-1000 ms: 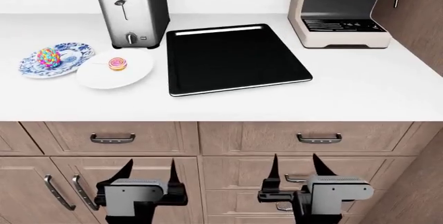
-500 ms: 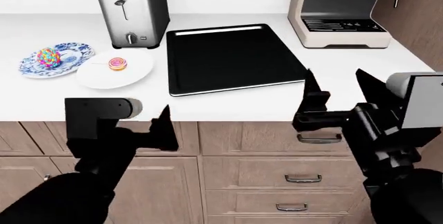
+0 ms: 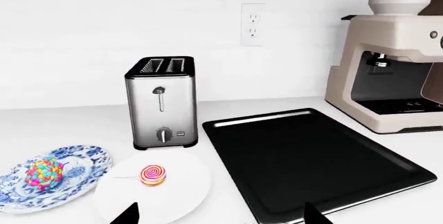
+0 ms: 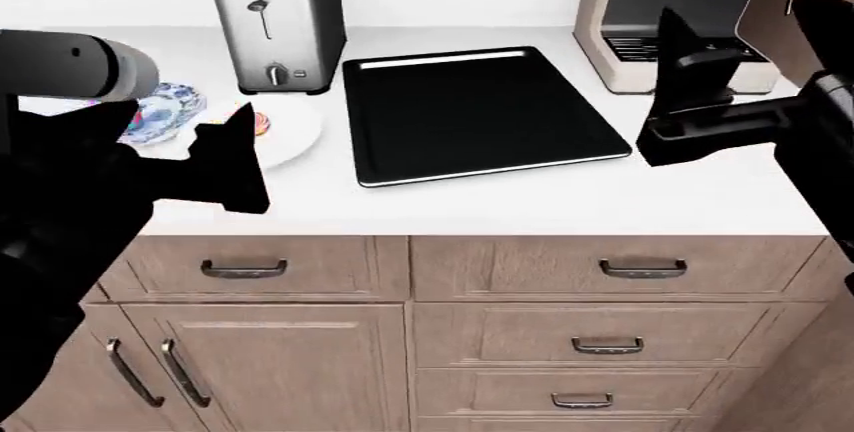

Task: Move the dessert items from the plate to the tray.

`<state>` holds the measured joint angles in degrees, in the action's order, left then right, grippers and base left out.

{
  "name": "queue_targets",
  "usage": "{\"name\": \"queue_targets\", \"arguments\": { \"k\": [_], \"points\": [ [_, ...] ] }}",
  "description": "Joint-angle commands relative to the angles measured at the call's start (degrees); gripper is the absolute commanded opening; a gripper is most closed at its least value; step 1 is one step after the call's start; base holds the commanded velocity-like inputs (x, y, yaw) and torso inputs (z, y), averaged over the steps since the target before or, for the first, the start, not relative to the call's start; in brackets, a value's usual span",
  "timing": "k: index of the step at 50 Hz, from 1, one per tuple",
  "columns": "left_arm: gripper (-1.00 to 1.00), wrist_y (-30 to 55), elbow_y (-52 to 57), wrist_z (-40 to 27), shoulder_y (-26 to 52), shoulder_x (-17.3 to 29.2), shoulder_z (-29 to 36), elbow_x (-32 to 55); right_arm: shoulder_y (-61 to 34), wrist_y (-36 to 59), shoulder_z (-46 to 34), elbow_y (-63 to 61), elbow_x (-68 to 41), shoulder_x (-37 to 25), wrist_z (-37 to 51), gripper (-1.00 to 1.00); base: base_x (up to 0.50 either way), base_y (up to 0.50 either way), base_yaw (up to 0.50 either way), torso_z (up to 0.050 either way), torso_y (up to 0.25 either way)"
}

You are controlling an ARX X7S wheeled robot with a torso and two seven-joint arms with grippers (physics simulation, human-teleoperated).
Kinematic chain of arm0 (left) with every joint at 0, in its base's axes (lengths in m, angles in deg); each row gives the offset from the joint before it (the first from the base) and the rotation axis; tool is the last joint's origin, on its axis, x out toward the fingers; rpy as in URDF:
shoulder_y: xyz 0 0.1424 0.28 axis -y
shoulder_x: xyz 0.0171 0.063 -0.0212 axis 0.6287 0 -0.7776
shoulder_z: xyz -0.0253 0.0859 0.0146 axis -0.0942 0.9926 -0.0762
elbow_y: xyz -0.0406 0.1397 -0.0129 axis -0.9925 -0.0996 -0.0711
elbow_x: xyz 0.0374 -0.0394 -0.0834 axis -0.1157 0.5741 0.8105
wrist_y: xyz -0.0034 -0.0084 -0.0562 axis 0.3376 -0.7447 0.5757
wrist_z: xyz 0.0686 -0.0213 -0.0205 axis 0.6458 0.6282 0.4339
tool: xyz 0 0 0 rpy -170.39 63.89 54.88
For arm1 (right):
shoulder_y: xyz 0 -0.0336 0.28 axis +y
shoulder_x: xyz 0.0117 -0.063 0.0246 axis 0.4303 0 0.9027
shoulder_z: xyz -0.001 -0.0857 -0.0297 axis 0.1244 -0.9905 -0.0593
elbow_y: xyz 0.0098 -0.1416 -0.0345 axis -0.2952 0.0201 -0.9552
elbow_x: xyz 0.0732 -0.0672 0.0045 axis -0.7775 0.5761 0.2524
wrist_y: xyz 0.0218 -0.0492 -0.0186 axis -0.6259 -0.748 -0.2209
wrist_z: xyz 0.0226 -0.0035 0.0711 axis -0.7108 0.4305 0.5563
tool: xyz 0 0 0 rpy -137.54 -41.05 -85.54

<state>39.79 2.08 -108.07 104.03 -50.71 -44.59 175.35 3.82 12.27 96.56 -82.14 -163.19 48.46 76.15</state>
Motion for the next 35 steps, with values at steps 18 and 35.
{"name": "queue_targets", "arguments": {
  "k": [18, 35],
  "points": [
    [1.0, -2.9, -4.2, -8.7, 6.2, 6.4, 3.9, 9.3, -4.9, -2.6, -4.1, 4.5, -6.2, -3.0, 4.4, 1.0, 0.07, 0.5, 0.0, 0.0, 0.0],
    [1.0, -2.8, -4.6, -6.1, 4.9, 6.4, 4.1, 6.4, -5.3, -4.3, -6.2, 5.2, -7.8, -3.7, 5.6, 1.0, 0.08, 0.5, 0.0, 0.0, 0.0]
  ]
}}
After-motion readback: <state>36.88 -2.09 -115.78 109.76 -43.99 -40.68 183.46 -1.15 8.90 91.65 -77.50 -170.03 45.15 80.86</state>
